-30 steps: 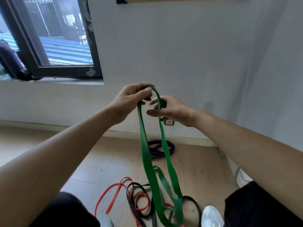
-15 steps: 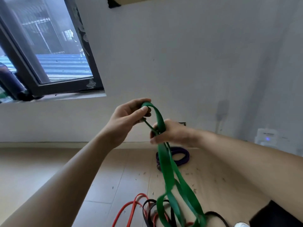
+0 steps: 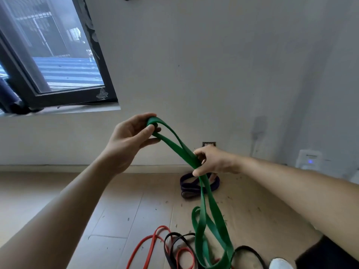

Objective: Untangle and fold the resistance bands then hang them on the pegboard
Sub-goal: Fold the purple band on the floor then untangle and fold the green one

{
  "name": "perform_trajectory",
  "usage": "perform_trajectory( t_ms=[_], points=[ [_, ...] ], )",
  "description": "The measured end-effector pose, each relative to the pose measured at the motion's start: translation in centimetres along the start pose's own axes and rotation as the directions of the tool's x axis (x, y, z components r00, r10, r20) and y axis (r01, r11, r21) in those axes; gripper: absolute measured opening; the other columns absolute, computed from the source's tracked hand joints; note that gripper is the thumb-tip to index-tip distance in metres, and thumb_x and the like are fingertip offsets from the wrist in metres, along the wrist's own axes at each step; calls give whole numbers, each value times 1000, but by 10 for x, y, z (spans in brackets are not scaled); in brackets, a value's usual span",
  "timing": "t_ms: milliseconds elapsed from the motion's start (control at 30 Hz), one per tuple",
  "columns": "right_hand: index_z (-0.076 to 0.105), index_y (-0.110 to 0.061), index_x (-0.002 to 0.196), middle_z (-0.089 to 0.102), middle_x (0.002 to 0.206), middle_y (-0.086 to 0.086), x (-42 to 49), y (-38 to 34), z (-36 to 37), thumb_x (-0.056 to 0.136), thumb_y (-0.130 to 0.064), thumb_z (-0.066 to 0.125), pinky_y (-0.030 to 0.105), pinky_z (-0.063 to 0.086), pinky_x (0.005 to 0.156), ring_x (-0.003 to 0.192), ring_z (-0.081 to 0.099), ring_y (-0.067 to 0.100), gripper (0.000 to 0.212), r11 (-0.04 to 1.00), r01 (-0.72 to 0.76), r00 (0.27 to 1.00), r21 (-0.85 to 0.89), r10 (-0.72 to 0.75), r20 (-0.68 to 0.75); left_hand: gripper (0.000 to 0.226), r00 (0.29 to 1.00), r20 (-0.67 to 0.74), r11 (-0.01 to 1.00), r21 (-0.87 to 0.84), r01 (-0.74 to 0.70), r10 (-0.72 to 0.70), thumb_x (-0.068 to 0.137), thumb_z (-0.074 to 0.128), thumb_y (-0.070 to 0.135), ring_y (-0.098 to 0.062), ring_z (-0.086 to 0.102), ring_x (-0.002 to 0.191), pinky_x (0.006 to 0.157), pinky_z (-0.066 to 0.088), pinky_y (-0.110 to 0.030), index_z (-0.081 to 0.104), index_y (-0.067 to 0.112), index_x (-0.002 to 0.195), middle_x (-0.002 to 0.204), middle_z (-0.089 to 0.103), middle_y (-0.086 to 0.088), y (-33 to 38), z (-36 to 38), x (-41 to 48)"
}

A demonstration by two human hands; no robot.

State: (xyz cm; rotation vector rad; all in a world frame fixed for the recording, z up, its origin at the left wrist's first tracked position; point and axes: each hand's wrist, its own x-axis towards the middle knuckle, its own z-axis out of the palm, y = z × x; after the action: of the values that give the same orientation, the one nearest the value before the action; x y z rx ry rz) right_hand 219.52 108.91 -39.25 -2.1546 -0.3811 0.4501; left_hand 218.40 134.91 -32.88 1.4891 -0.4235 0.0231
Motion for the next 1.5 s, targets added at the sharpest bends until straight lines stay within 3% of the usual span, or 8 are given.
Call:
perform_trajectory(
  t_ms=[167, 267, 533, 667, 800, 967, 1300, 1500],
  points=[
    [67, -8, 110, 68, 88, 4, -6, -7, -20, 85, -8, 79, 39, 63, 68, 80, 72, 17, 28, 988, 82, 992, 134, -68, -106, 30, 988, -61, 985, 93, 146, -140, 98, 55, 1, -27, 71, 109, 87, 61, -37, 61, 10, 127, 111, 73, -9, -11, -31, -2],
    [64, -8, 112, 71, 91, 7, -11, -11, -31, 81, -5, 82, 40, 62, 66, 77, 73, 17, 35, 981, 108, 982, 159, -80, -173, 39, 947, 58, 878, 397, 267, -314, 94, 63, -1, -28, 70, 112, 95, 58, -43, 59, 14, 129, 121, 70, -7, -25, -41, -9],
    [73, -14, 108, 77, 93, 2, -14, -20, -17, 78, -8, 84, 35, 63, 64, 79, 74, 13, 32, 990, 126, 987, -69, -132, -89, 67, 931, 230, 651, 759, 12, -285, 79, 84, 32, -7, 56, 121, 92, 54, -26, 52, 31, 139, 137, 55, 13, -35, 17, -6],
    [70, -13, 111, 75, 97, 5, -14, -28, -10, 76, -7, 86, 36, 64, 65, 76, 73, 15, 39, 985, 164, 981, -62, -169, -100, 50, 931, 269, 590, 804, -76, -247, 68, 78, 54, -9, 67, 93, 84, 59, -38, 66, 34, 112, 102, 71, 12, -47, 49, -6],
    [63, -12, 110, 71, 99, 11, -18, -28, -9, 76, -6, 85, 39, 64, 64, 77, 73, 18, 41, 989, 150, 984, -13, -150, -95, 27, 956, 206, 593, 804, -44, -209, 64, 73, 48, -15, 64, 66, 69, 56, -46, 72, 28, 84, 72, 70, 1, -43, 56, 2],
    [58, -11, 113, 69, 105, 13, -15, -15, -2, 78, -6, 83, 34, 61, 63, 83, 74, 18, 43, 996, 91, 996, -5, -91, 0, 17, 962, 187, 704, 710, 8, -199, 70, 85, 18, -26, 72, 73, 72, 59, -45, 78, 21, 85, 76, 75, -6, -25, 54, 4],
    [62, -7, 97, 72, 93, 8, -3, 5, 12, 87, -7, 78, 35, 64, 68, 87, 77, 23, 18, 995, 1, 998, 97, -7, 62, 10, 969, -235, 985, 131, 108, -75, 85, 73, 5, -11, 56, 62, 52, 42, -17, 73, 7, 94, 63, 60, 3, 2, 24, 9],
    [60, 2, 107, 65, 92, 14, -11, -7, -14, 87, 0, 73, 40, 63, 71, 84, 70, 24, 24, 980, 43, 995, 196, -24, -99, 11, 932, -303, 908, 302, 291, -198, 87, 75, 11, -14, 68, 78, 65, 43, -23, 73, 17, 96, 81, 70, -3, -14, -17, 0]
  ],
)
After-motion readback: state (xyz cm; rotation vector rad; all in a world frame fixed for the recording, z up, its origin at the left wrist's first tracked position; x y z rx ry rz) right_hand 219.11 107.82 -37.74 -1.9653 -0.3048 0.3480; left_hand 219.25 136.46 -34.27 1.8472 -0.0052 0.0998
